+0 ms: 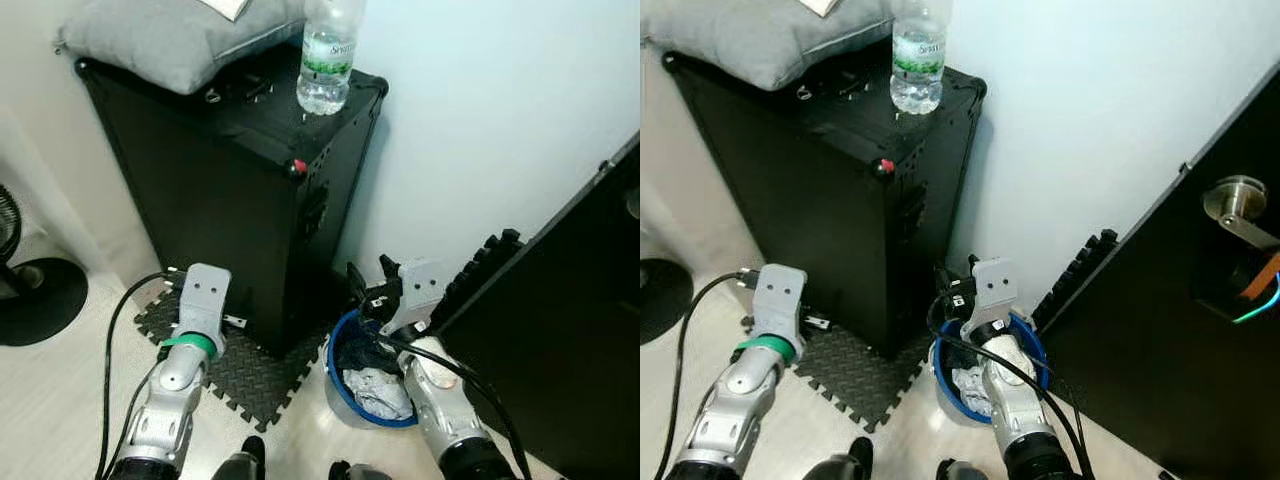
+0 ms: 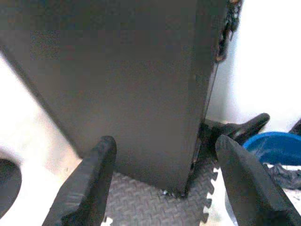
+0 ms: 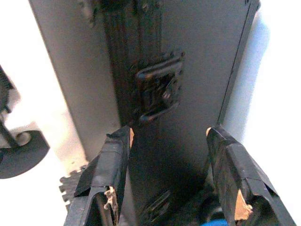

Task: Clean up the room

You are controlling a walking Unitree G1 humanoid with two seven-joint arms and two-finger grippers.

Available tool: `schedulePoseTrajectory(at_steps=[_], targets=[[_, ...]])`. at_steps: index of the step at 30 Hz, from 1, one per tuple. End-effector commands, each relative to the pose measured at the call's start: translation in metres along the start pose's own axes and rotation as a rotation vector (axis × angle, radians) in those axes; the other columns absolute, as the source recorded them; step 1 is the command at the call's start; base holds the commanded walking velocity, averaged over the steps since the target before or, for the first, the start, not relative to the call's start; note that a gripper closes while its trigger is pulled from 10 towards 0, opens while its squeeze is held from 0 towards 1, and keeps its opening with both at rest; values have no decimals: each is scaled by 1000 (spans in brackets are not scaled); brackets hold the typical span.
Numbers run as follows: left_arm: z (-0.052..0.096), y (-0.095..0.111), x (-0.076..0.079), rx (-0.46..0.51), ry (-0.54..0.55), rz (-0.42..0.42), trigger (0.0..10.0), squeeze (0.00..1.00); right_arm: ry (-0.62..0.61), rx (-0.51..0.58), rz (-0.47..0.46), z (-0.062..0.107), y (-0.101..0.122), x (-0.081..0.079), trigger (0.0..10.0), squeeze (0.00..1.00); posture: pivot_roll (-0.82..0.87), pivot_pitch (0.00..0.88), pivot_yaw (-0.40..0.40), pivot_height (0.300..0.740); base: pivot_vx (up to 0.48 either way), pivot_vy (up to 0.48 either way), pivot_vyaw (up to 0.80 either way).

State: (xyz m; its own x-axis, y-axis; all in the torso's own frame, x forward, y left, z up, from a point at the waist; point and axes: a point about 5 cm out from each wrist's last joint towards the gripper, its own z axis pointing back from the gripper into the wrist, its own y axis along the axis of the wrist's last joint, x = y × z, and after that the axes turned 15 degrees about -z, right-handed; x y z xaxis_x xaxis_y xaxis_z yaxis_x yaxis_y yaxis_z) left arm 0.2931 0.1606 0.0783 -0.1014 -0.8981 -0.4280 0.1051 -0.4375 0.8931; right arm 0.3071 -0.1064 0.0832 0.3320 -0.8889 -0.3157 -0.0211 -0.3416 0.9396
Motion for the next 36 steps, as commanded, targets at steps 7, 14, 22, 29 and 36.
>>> schedulePoseTrajectory(at_steps=[7, 14, 22, 29, 36], targets=[[1, -8, 5, -21, -11, -5, 10000, 0, -8, -30, -1, 6, -10, -2, 10000, 0, 85, 38, -34, 736, -414, 0, 0], [0, -9, 8, -20, -11, -1, 10000, 0, -4, -57, -5, 10, -12, 0, 10000, 0, 78, 38, -42, 736, -409, 0, 0], [-1, -9, 14, -18, -14, 6, 10000, 0, -18, -82, 27, 14, -15, 9, 10000, 0, 75, 47, -51, 736, -310, 0, 0], [-4, -6, 16, -9, -27, 4, 10000, 0, -50, -84, 60, 18, -15, 15, 10000, 0, 68, 34, -38, 736, -38, 0, 0], [-10, 0, 21, 3, -63, -3, 10000, 0, -31, -141, 121, 22, -23, 18, 10000, 0, 64, 9, -39, 736, 0, 0, 502]])
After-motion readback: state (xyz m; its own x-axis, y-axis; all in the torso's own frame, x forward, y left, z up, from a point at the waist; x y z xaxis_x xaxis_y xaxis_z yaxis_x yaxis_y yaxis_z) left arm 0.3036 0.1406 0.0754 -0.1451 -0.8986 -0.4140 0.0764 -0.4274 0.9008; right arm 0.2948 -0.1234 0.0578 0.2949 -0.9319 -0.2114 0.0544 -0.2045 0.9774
